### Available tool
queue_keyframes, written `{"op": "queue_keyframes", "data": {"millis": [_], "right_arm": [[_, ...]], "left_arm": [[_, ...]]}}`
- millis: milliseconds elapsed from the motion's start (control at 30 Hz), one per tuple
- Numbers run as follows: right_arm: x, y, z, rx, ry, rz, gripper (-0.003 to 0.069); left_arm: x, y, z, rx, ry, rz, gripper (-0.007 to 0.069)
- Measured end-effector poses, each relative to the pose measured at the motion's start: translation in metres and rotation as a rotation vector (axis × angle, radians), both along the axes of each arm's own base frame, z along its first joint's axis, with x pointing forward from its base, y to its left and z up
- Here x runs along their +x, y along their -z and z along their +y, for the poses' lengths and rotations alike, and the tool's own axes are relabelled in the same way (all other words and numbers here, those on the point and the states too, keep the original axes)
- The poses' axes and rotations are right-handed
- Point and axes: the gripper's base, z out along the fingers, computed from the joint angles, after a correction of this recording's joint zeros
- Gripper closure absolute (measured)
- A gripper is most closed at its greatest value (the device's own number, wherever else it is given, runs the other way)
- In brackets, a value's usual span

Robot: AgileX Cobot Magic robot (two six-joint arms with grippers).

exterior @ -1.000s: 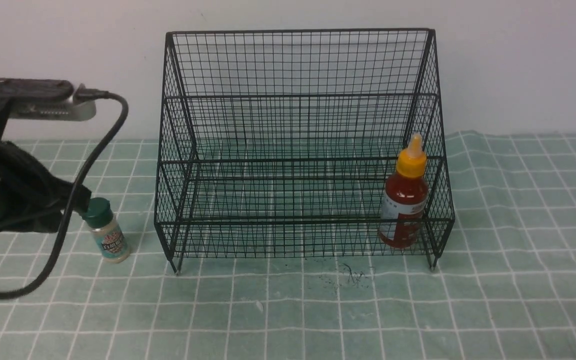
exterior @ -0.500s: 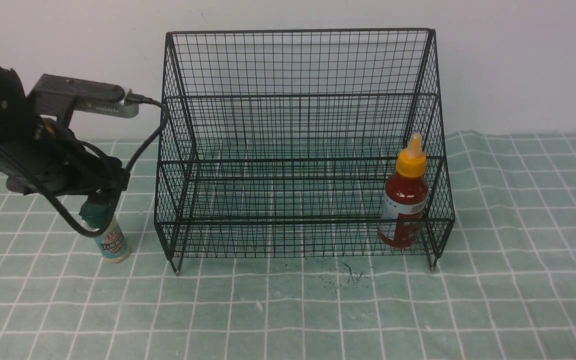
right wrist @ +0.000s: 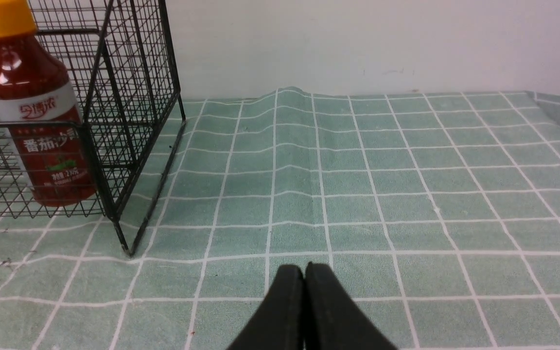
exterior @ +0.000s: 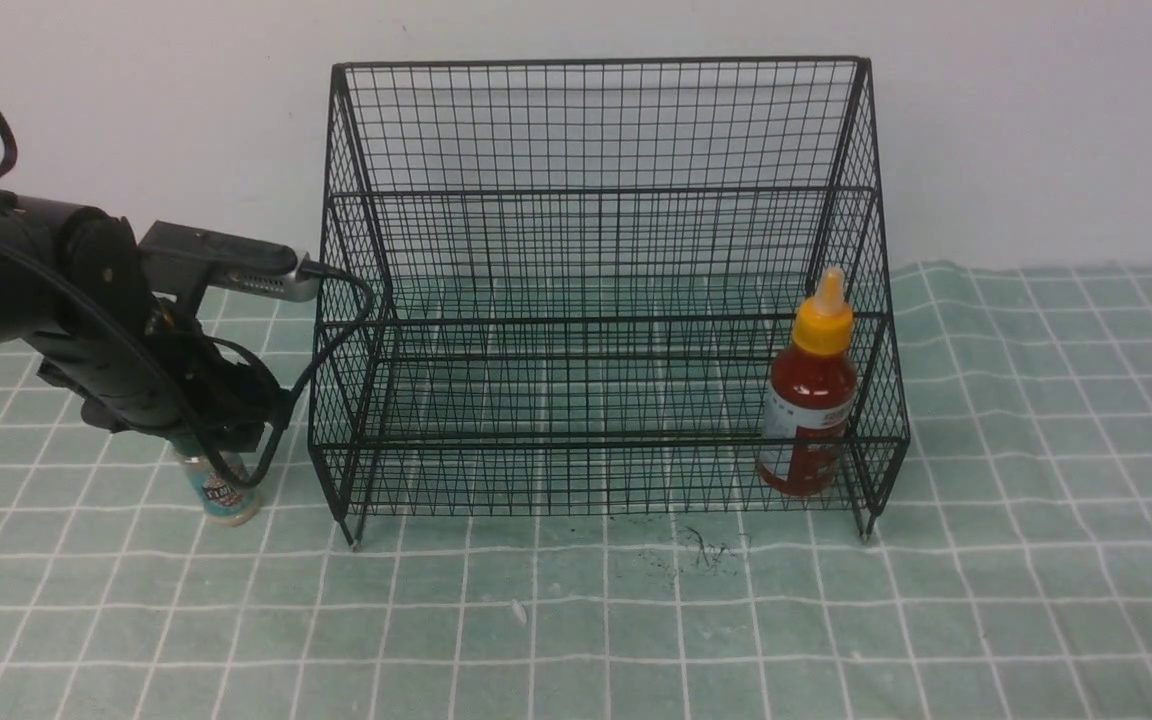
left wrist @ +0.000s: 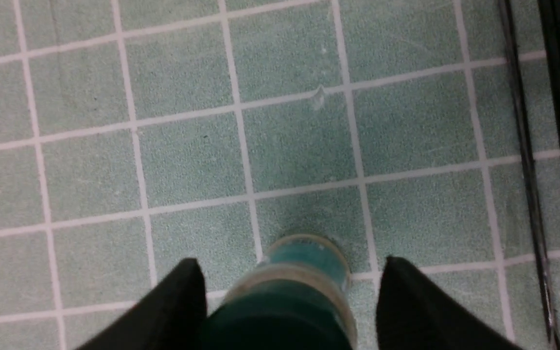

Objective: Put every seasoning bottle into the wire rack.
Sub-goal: Use the left arm to grab the condiment bottle closest to it, then use the left arm to put the condiment bottle back on the shelf

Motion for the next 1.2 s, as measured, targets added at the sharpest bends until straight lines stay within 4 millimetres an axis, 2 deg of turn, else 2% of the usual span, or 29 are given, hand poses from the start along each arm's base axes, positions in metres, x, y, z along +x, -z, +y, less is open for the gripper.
{"op": "queue_keyframes", "data": {"millis": [67,133,267,367,467,533,600,667,733,867,900,1033,1200], "right_arm": [[0.0,0.0,0.0,0.0,0.0,0.0,0.0671],[0.0,0.0,0.0,0.0,0.0,0.0,0.0671],[0.0,0.0,0.0,0.0,0.0,0.0,0.0671],[0.0,0.0,0.0,0.0,0.0,0.0,0.0671],[0.0,0.0,0.0,0.0,0.0,0.0,0.0671],[0.0,0.0,0.0,0.0,0.0,0.0,0.0671],[0.0,0.0,0.0,0.0,0.0,0.0,0.0671],[0.0,0.0,0.0,0.0,0.0,0.0,0.0671],[0.0,0.0,0.0,0.0,0.0,0.0,0.0671],[0.0,0.0,0.0,0.0,0.0,0.0,0.0671],[0.0,0.0,0.0,0.0,0.0,0.0,0.0671],[0.0,0.0,0.0,0.0,0.0,0.0,0.0671],[0.0,0.0,0.0,-0.001,0.0,0.0,0.0671]], "left_arm": [[0.0,-0.002,0.0,0.001,-0.002,0.007,0.0298],[-0.002,-0.008,0.001,0.01,-0.002,0.022,0.0291],[-0.012,-0.041,0.004,0.041,-0.004,0.031,0.0291],[-0.025,-0.089,0.005,0.041,-0.013,-0.053,0.0291],[-0.046,-0.139,-0.006,0.019,0.017,-0.166,0.0291],[-0.062,-0.162,-0.023,-0.009,0.07,-0.233,0.0291],[-0.072,-0.173,-0.043,-0.044,0.131,-0.268,0.0291],[-0.076,-0.174,-0.063,-0.076,0.187,-0.278,0.0291],[-0.075,-0.17,-0.072,-0.085,0.21,-0.266,0.0291],[-0.057,-0.143,-0.101,-0.093,0.272,-0.224,0.0291],[-0.056,-0.142,-0.102,-0.095,0.271,-0.223,0.0291],[-0.035,-0.112,-0.113,-0.095,0.265,-0.18,0.0291],[-0.023,-0.085,-0.119,-0.077,0.263,-0.114,0.0291]]}}
